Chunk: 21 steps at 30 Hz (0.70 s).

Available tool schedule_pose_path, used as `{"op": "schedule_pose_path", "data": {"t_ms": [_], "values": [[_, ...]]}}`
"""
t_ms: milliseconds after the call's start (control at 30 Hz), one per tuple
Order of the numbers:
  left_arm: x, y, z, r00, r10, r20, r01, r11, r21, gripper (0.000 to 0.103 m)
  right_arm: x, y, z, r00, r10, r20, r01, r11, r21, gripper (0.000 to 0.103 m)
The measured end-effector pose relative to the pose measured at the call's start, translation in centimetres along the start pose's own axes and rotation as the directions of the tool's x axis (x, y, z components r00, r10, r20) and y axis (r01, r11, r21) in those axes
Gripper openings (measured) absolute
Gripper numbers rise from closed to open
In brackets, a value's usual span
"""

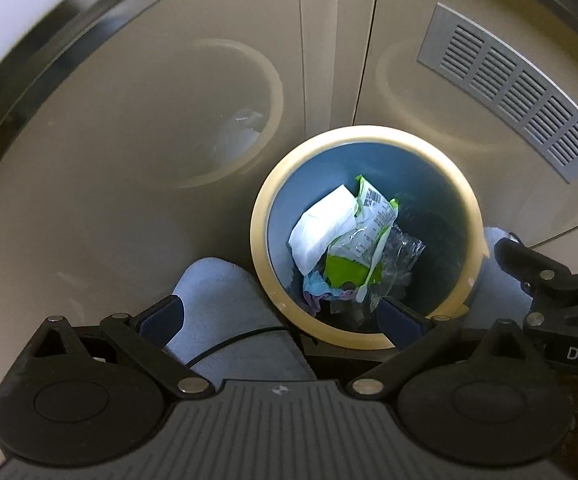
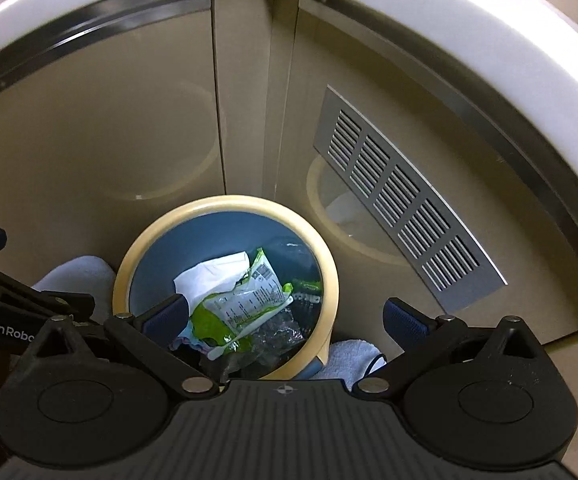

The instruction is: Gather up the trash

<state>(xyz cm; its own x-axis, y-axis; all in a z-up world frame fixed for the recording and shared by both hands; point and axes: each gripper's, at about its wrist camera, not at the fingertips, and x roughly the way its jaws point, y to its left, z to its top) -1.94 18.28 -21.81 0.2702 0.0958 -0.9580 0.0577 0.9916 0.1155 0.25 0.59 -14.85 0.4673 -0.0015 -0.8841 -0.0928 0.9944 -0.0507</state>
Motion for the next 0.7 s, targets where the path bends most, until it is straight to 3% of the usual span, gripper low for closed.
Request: {"op": "schedule_pose_path", "data": {"t_ms": [700], "values": [[1.0,0.1,0.1,1.0,0.004,-0.027,-0.004,1.0,0.005,0.103,0.8,0.0,0.0,1.0,0.011,-0.015,-0.011,1.0,-0.002,0.103]]}}
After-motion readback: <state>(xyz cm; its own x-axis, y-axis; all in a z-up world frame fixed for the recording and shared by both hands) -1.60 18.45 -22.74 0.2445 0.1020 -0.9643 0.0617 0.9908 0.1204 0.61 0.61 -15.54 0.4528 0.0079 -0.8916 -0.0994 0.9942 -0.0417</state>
